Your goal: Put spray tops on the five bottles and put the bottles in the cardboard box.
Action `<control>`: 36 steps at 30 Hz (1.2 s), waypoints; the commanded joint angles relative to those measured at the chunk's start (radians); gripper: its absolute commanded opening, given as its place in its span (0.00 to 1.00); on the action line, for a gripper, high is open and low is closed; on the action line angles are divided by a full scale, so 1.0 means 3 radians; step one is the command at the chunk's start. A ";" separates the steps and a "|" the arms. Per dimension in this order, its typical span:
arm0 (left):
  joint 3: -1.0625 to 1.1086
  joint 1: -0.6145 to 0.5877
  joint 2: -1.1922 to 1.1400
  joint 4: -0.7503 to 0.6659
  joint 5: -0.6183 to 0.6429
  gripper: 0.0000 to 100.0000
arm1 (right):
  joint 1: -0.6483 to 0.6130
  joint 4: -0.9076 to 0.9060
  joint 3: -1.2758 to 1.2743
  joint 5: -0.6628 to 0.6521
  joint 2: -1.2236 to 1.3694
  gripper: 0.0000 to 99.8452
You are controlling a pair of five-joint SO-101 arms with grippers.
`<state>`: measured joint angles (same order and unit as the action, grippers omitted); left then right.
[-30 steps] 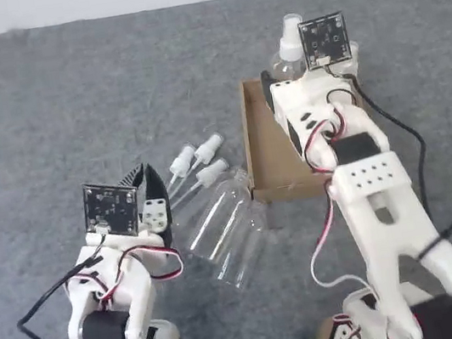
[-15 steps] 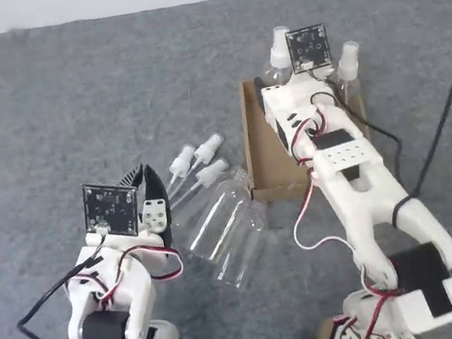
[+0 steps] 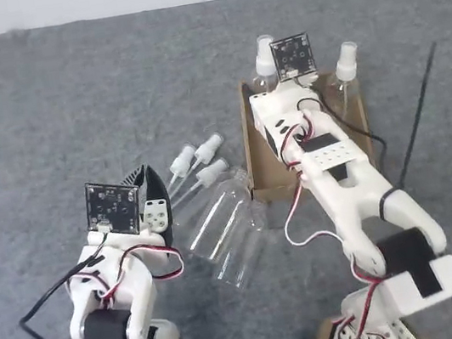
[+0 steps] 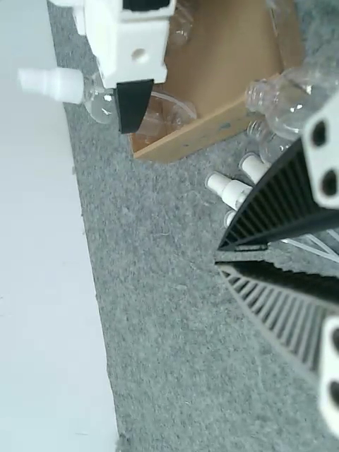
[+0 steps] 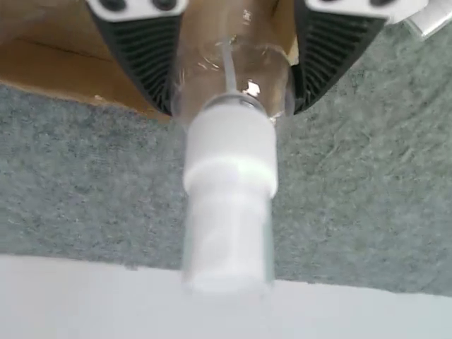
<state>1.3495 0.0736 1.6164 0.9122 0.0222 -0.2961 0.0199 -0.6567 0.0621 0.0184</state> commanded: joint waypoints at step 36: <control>-0.0018 -0.0015 0.0056 -0.0102 0.0036 0.01 | -0.0033 0.0043 0.0332 0.0000 0.0110 0.17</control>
<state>1.3495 0.0736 1.6164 0.9122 0.0222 -0.2977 0.0199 -0.6229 0.0621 0.0721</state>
